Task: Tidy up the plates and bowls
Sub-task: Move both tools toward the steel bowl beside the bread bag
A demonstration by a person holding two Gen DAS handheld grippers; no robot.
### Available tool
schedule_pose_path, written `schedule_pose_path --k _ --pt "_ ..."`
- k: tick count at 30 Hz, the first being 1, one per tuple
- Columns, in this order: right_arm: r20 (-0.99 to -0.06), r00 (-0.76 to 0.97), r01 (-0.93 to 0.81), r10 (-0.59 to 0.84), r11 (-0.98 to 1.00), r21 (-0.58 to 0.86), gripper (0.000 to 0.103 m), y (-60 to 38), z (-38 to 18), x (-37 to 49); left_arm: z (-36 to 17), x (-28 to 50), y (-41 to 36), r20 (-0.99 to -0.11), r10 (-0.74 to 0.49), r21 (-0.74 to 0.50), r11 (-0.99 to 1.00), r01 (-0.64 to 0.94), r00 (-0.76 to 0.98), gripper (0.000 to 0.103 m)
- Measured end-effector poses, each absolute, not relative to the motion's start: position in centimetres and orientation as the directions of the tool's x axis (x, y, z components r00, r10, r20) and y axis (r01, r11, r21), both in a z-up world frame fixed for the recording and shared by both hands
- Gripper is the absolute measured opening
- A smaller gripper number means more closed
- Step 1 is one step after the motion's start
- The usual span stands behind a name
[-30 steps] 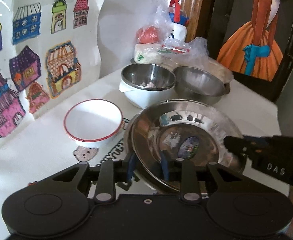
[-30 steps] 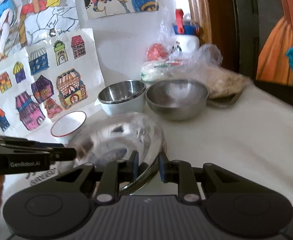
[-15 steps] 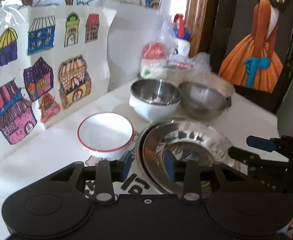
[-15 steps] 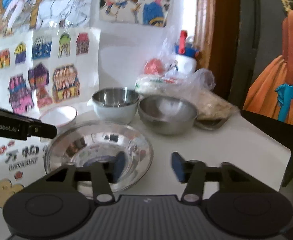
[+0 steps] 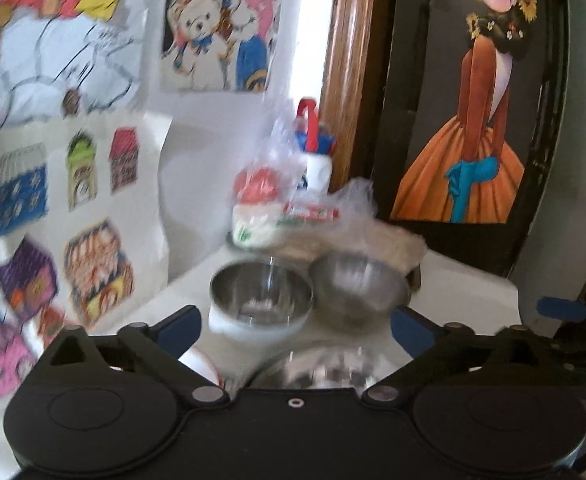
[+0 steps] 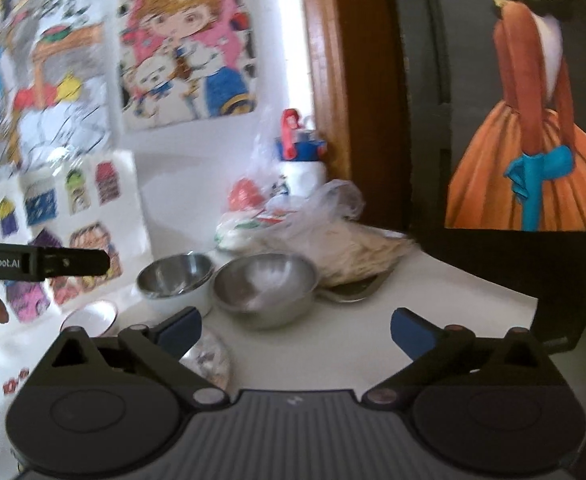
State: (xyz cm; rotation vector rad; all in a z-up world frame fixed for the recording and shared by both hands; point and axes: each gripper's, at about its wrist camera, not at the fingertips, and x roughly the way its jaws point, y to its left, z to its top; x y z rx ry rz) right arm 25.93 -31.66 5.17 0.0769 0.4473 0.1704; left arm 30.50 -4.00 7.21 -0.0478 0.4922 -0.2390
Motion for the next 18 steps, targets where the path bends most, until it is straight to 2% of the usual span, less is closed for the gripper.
schedule_pose_path --k 6,10,18 --pt "-0.47 0.866 -0.073 0.169 0.974 0.214 0.103 -33.9 4.9 29.2 8.6 35.9 -5.8 -0.475 -0.239 -0.03 0.966 0.256 0.847 0.102" --pt "-0.5 0.849 -0.024 0.171 0.958 0.286 0.103 -34.8 3.8 31.6 8.2 40.1 -6.9 -0.515 -0.234 0.01 0.96 0.278 0.825 0.102" --pt "-0.544 0.822 0.023 0.17 0.943 0.331 0.103 -34.7 1.1 35.9 5.9 46.6 -8.7 -0.596 -0.2 0.094 0.944 0.316 0.777 0.102"
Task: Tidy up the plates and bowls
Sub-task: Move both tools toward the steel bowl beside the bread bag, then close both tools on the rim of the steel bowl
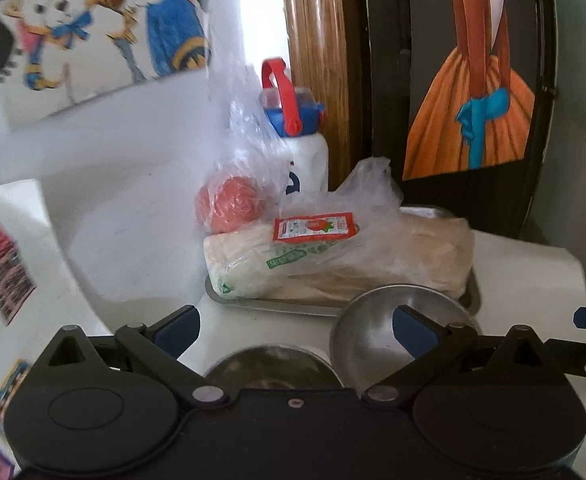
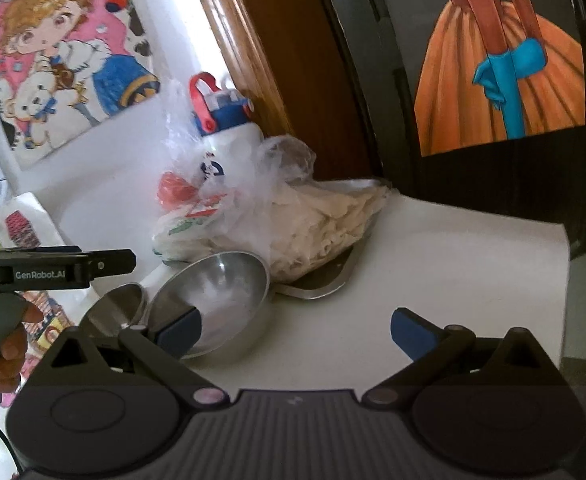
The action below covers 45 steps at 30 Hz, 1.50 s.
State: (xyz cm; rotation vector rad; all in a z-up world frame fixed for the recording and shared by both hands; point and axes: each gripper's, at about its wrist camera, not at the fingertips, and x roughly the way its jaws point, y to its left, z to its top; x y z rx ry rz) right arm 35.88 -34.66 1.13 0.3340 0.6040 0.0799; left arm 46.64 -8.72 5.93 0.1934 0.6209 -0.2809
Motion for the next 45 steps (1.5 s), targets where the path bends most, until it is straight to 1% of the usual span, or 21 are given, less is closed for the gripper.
schedule_pose_path --k 7,14,15,16,17,18,20,23,26,28,30,31,32,33,34,35,37,38,41,43,45 --pt "-0.58 0.798 0.065 0.164 0.933 0.353 0.103 -34.5 -0.6 38.3 5.2 49.2 -9.9 -0.637 -0.198 0.122 0.928 0.351 0.745 0.102" --pt "-0.592 0.783 0.078 0.191 0.914 0.399 0.102 -34.7 -1.5 39.6 4.4 52.1 -11.3 -0.718 -0.215 0.114 0.901 0.417 0.662 0.102" --pt "-0.592 0.781 0.077 0.2 0.909 0.409 0.1 -34.7 -1.7 39.8 4.3 52.5 -11.6 -0.731 -0.216 0.115 0.896 0.428 0.648 0.098" --pt "-0.593 0.778 0.075 0.208 0.907 0.415 0.094 -34.7 -1.9 40.0 4.0 52.8 -11.9 -0.743 -0.218 0.115 0.89 0.441 0.633 0.095" --pt "-0.597 0.774 0.073 0.213 0.906 0.418 0.092 -34.6 -1.9 40.1 3.8 53.1 -12.1 -0.754 -0.22 0.112 0.886 0.45 0.619 0.09" --pt "-0.602 0.768 0.073 0.217 0.905 0.419 0.089 -34.5 -2.1 40.3 3.6 53.2 -12.3 -0.764 -0.22 0.109 0.882 0.458 0.606 0.087" --pt "-0.607 0.763 0.073 0.222 0.904 0.422 0.088 -34.3 -2.2 40.5 3.3 53.4 -12.6 -0.777 -0.219 0.106 0.878 0.466 0.59 0.084" --pt "-0.607 0.759 0.062 0.234 0.903 0.425 0.082 -34.0 -2.4 40.5 2.9 53.4 -12.8 -0.785 -0.223 0.103 0.873 0.477 0.578 0.081" --pt "-0.607 0.757 0.059 0.242 0.9 0.432 0.077 -33.7 -2.5 40.4 2.6 53.5 -12.8 -0.798 -0.226 0.091 0.871 0.482 0.558 0.074" --pt "-0.603 0.758 0.057 0.249 0.896 0.441 0.073 -33.6 -2.5 40.3 2.4 53.5 -12.8 -0.807 -0.226 0.085 0.87 0.486 0.546 0.069" --pt "-0.599 0.759 0.054 0.255 0.892 0.448 0.068 -33.5 -2.4 40.2 2.3 53.5 -12.7 -0.816 -0.229 0.075 0.869 0.49 0.531 0.058" --pt "-0.597 0.759 0.051 0.26 0.89 0.454 0.064 -33.5 -2.3 40.2 2.3 53.5 -12.7 -0.82 -0.232 0.068 0.868 0.491 0.524 0.056" --pt "-0.595 0.758 0.049 0.267 0.886 0.461 0.061 -33.4 -2.3 40.1 2.2 53.5 -12.7 -0.824 -0.235 0.061 0.868 0.493 0.516 0.051" --pt "-0.591 0.758 0.046 0.276 0.881 0.47 0.054 -33.4 -2.2 40.1 2.1 53.5 -12.7 -0.829 -0.237 0.054 0.868 0.494 0.507 0.045" --pt "-0.586 0.757 0.042 0.289 0.873 0.485 0.048 -33.4 -2.2 40.1 2.0 53.5 -12.6 -0.834 -0.237 0.047 0.869 0.492 0.498 0.042" --pt "-0.582 0.755 0.041 0.301 0.865 0.5 0.045 -33.4 -2.2 40.1 2.0 53.4 -12.6 -0.834 -0.237 0.044 0.871 0.489 0.498 0.037" --pt "-0.579 0.753 0.04 0.313 0.856 0.515 0.034 -33.2 -2.1 40.1 2.1 53.3 -12.6 -0.834 -0.238 0.04 0.874 0.484 0.498 0.021" --pt "-0.582 0.749 0.041 0.317 0.854 0.518 0.031 -33.1 -2.1 40.1 2.2 53.2 -12.7 -0.838 -0.236 0.033 0.879 0.476 0.492 0.015" --pt "-0.596 0.749 0.062 0.291 0.864 0.5 0.028 -32.8 -2.0 40.0 2.3 53.0 -12.9 -0.839 -0.235 0.018 0.89 0.456 0.491 0.01" --pt "-0.605 0.753 0.084 0.257 0.875 0.476 0.023 -32.6 -1.8 39.9 2.4 52.7 -13.1 -0.836 -0.226 0.024 0.894 0.446 0.499 0.008" --pt "-0.614 0.758 0.113 0.218 0.884 0.453 0.018 -32.8 -1.5 39.5 2.7 52.3 -13.3 -0.835 -0.239 0.004 0.898 0.439 0.496 0.007"
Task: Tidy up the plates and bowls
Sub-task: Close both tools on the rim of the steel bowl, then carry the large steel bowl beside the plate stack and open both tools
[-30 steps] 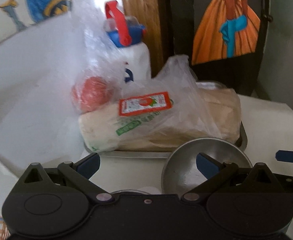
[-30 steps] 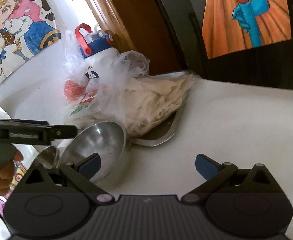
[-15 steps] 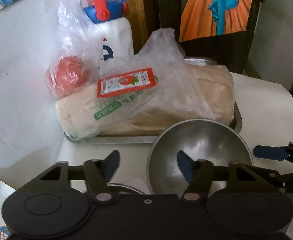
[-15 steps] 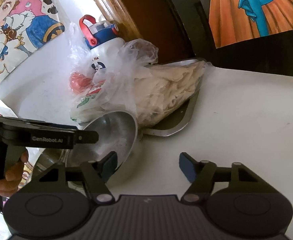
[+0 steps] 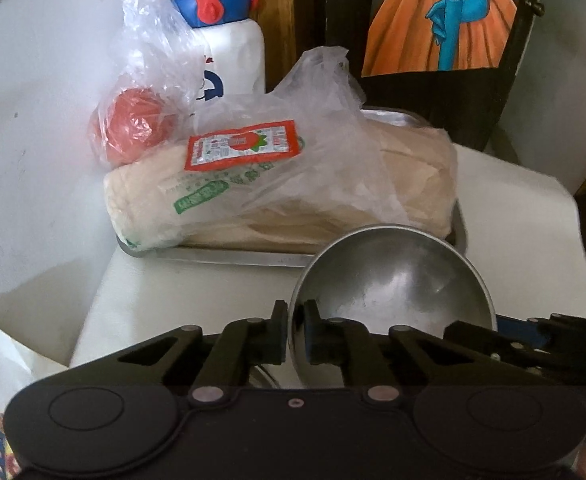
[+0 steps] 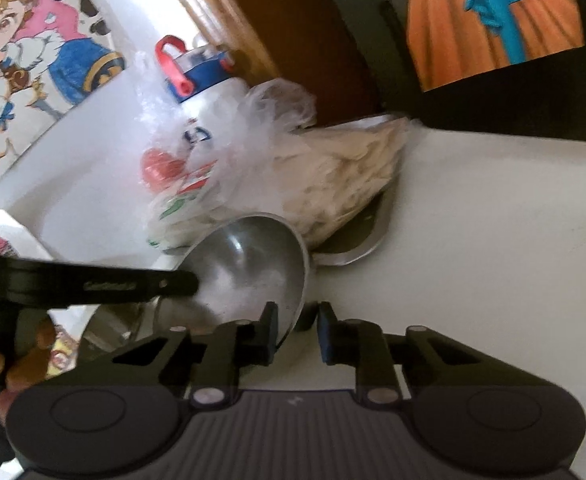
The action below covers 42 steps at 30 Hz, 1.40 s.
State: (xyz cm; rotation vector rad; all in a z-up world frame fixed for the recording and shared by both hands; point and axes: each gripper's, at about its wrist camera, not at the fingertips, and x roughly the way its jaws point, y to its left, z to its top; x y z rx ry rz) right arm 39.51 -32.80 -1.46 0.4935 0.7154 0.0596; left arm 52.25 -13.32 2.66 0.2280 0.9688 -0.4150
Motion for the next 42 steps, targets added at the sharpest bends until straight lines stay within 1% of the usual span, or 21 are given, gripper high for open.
schedule_pose_path --k 4,10,15,22,26,31,36,42 --pt "-0.617 0.763 0.134 0.192 0.887 0.442 0.016 -33.7 -0.5 38.4 3.6 51.1 -14.0 -0.82 -0.268 -0.016 0.894 0.448 0.505 0.007" --pt "-0.594 0.789 0.124 0.158 0.905 0.406 0.014 -34.8 3.1 34.3 6.3 47.9 -14.3 -0.796 -0.332 -0.086 0.889 0.449 0.506 0.006" --pt "-0.585 0.79 0.076 0.183 0.918 0.39 0.014 -34.2 6.3 29.2 9.7 42.3 -13.1 -0.769 -0.377 -0.125 0.88 0.458 0.515 0.005" --pt "-0.616 0.745 0.02 0.255 0.915 0.403 0.012 -31.8 8.2 22.3 12.4 33.1 -10.2 -0.778 -0.368 -0.118 0.882 0.456 0.51 0.005" --pt "-0.649 0.698 -0.019 0.304 0.913 0.407 0.012 -29.7 7.7 19.4 12.0 28.3 -7.6 -0.805 -0.353 -0.129 0.888 0.441 0.476 0.006" --pt "-0.707 0.613 -0.075 0.353 0.916 0.393 0.012 -26.3 6.1 17.6 9.9 23.7 -4.1 -0.845 -0.313 -0.133 0.908 0.396 0.433 0.006" --pt "-0.751 0.534 -0.108 0.389 0.912 0.396 0.012 -23.7 4.6 17.5 7.4 22.0 -0.9 -0.877 -0.299 -0.169 0.925 0.341 0.376 0.007" --pt "-0.792 0.481 -0.124 0.376 0.923 0.363 0.012 -22.2 3.6 18.0 4.7 21.5 0.3 -0.9 -0.29 -0.19 0.933 0.305 0.326 0.007"
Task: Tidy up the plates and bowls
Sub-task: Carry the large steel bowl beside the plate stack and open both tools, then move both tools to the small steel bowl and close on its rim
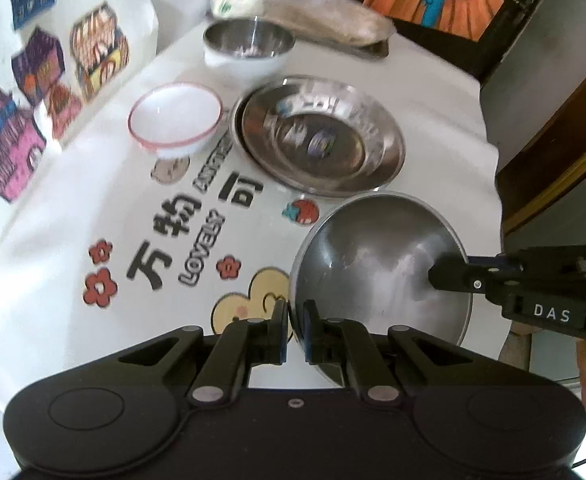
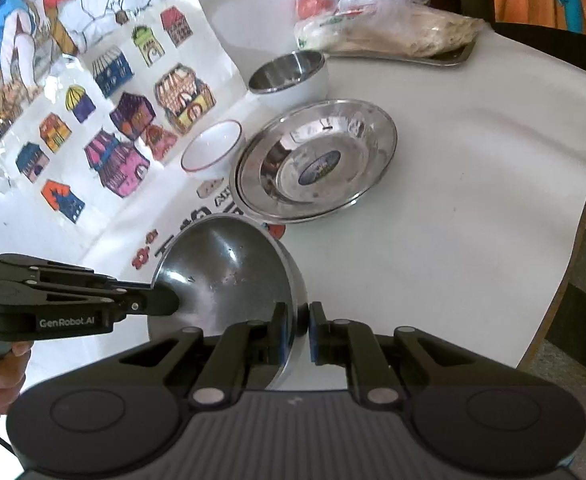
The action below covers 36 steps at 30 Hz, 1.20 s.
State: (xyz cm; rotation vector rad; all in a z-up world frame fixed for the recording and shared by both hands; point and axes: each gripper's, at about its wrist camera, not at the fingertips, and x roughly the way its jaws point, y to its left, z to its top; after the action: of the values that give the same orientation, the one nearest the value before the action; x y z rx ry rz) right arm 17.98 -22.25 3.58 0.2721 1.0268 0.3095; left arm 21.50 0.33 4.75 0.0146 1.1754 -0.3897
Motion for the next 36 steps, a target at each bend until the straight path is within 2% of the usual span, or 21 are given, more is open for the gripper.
schedule_pose_path --k 14,19,21,23,28,36 --pt "-0.787 0.48 -0.14 0.388 0.919 0.368 0.014 -22.7 2.4 19.4 3.3 22.6 0.7 -0.897 -0.323 -0.229 0.924 0.308 0.301 0.01" --pt "-0.776 0.492 -0.158 0.394 0.917 0.366 0.02 -22.7 2.4 19.3 3.2 22.1 1.1 -0.879 -0.347 -0.244 0.916 0.317 0.326 0.013" --pt "-0.769 0.509 -0.165 0.387 0.92 0.355 0.021 -22.7 2.5 19.2 3.3 21.8 1.4 -0.866 -0.357 -0.247 0.914 0.321 0.35 0.02" --pt "-0.764 0.52 -0.166 0.383 0.922 0.349 0.024 -22.9 2.7 19.1 3.4 21.6 1.8 -0.859 -0.363 -0.252 0.914 0.319 0.362 0.021" --pt "-0.742 0.55 -0.179 0.383 0.922 0.344 0.04 -23.6 3.4 19.1 3.8 21.3 2.6 -0.841 -0.366 -0.248 0.915 0.319 0.398 0.028" --pt "-0.704 0.612 -0.22 0.359 0.933 0.285 0.063 -23.7 5.4 19.7 6.0 22.1 4.4 -0.793 -0.336 -0.21 0.934 0.289 0.508 0.051"
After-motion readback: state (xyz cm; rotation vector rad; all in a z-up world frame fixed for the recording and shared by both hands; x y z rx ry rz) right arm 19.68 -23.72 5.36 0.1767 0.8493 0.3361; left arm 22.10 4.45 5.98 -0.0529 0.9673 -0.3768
